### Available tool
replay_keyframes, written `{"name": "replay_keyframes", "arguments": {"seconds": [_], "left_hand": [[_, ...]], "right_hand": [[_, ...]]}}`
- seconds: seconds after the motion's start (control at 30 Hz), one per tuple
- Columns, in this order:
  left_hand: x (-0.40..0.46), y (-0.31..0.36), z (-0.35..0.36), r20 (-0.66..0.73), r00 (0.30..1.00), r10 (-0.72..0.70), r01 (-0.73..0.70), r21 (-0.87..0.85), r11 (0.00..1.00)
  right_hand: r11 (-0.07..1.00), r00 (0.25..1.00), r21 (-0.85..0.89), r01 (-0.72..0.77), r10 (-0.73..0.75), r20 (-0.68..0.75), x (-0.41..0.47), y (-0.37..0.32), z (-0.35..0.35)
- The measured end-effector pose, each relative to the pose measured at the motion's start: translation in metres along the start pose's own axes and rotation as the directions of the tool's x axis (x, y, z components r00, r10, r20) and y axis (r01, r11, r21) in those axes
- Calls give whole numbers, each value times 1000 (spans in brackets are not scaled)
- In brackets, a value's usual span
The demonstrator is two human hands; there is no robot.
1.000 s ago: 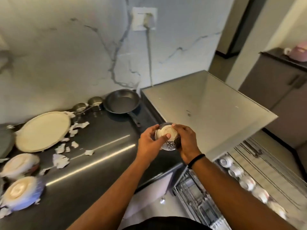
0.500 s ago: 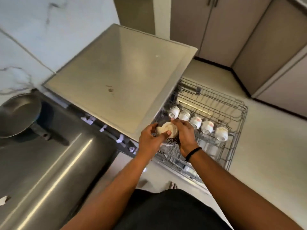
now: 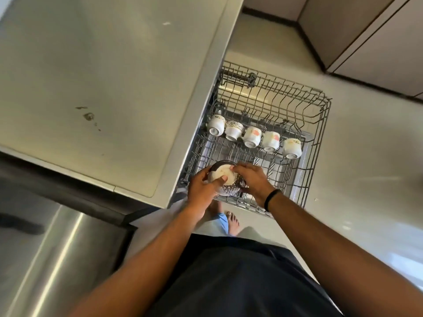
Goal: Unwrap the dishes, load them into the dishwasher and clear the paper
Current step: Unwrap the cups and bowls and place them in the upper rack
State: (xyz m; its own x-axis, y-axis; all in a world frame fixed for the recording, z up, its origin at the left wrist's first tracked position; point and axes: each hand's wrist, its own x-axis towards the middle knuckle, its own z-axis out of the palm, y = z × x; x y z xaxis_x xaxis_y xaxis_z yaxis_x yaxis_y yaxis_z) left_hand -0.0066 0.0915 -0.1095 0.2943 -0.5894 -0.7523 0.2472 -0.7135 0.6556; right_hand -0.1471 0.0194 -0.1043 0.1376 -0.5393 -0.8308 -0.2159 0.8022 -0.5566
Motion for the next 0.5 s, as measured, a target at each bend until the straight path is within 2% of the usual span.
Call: {"name": "replay_keyframes", "arguments": {"seconds": [0.13,0.23,0.37,0.5], "left_hand": [[24,0,2,-48,999,-16,19,56,998],[40,5,5,-135,991,27,-14,98,995],[59,10,9,-258,965,49,-37,52,998],[79,14,12,-316,948,44,-33,38,999]], "right_hand": [[995,998,-78,-55,57,22,31,1,-1],[995,998,-86,-58,58,-8,49,5,3],[988,1000,-153,-17,15,-12,67,4,14],[982,1000,-189,7,-6,6,95,-4,23]]}}
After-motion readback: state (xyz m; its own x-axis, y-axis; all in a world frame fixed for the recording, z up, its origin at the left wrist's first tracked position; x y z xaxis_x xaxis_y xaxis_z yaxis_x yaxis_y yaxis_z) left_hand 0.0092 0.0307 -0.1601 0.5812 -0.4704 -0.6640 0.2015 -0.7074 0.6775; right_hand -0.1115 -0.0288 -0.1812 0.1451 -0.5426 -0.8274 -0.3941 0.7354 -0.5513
